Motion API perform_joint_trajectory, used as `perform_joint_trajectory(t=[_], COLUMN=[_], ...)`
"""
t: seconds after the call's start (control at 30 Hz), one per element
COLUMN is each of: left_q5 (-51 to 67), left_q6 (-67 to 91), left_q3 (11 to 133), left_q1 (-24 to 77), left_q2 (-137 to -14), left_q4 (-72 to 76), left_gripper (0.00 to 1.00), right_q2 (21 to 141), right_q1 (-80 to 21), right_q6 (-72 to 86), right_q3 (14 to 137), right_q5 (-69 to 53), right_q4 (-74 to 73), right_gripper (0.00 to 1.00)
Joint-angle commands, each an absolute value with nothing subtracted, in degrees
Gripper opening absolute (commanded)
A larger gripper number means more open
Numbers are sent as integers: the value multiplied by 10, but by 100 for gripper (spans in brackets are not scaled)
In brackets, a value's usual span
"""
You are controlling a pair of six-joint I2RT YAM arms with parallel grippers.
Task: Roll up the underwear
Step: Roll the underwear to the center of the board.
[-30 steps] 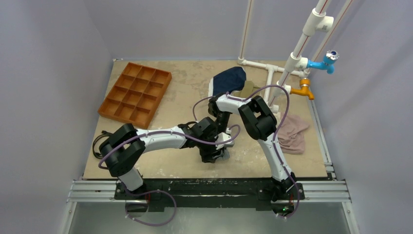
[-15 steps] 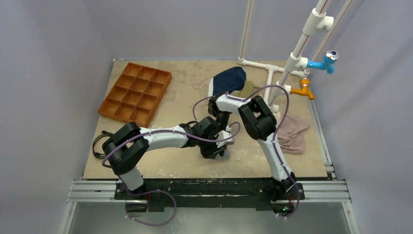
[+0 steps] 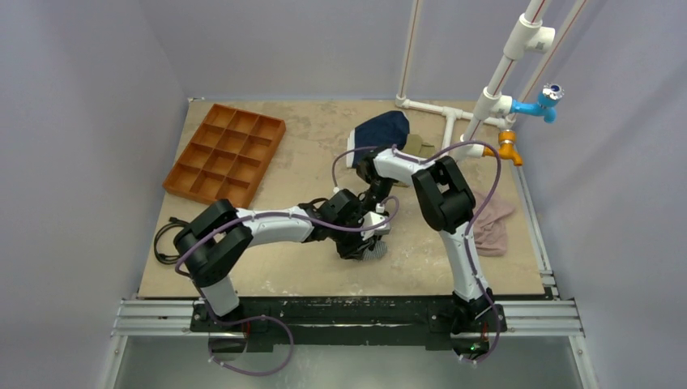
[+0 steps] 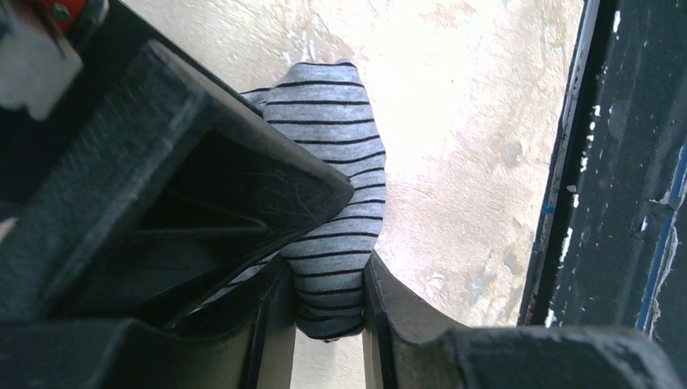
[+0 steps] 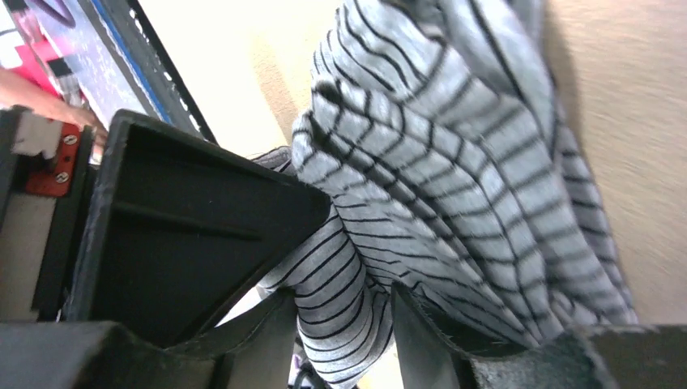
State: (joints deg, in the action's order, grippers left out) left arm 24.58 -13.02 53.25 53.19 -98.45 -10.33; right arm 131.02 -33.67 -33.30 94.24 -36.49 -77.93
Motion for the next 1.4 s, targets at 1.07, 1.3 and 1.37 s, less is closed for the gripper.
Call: perform_joint_trajectory(t=[1.07, 1.3, 1.37], left_q5=[442, 491, 502], left_q6=[-75, -51, -40], left_q3=[556, 593, 598], left_q1=[371, 335, 325], left_q2=[-1067, -1113, -1123], left_q4=[-105, -129, -128], left_gripper=[0, 0, 0], right_q2=[1163, 1118, 1105], right_q1=[-253, -247, -246], right_q6=[-275, -249, -239], right_q3=[952, 916, 903], right_q5=[-322, -306, -298], right_q4=[-568, -519, -504], right_gripper=[61, 61, 61])
